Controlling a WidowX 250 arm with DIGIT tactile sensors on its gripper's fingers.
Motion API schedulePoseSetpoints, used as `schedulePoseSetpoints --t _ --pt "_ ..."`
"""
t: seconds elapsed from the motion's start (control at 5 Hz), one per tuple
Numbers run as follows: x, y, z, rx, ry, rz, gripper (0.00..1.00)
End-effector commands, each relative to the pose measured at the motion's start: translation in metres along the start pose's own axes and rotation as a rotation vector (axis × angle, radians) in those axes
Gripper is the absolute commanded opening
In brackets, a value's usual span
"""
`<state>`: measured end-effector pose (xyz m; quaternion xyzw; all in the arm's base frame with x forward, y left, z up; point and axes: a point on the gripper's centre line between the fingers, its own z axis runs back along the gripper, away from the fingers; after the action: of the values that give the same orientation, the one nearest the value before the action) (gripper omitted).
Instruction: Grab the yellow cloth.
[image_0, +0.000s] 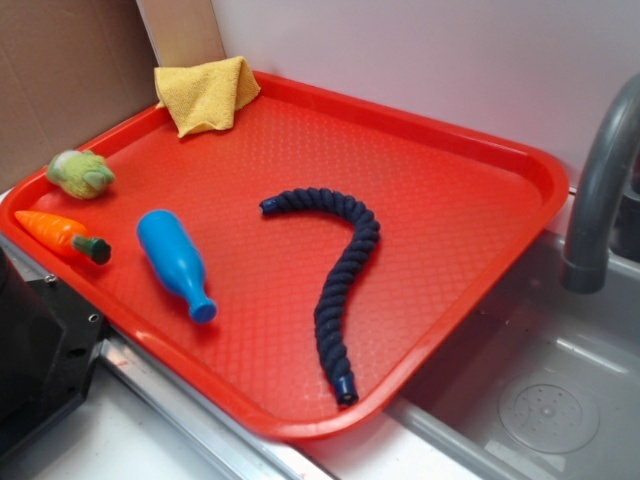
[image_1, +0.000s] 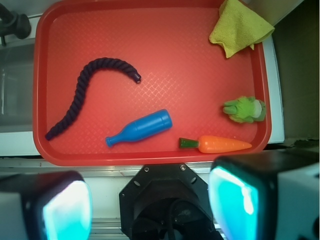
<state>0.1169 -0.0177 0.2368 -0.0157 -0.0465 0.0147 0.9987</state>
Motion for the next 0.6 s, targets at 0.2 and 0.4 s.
schedulePoseSetpoints --t 0.2,0.4 --pt "0.039 0.05 -0.051 0.051 0.038 0.247 1.0" --pt "0.006 0.057 -0.056 0.022 -0.048 0.376 1.0"
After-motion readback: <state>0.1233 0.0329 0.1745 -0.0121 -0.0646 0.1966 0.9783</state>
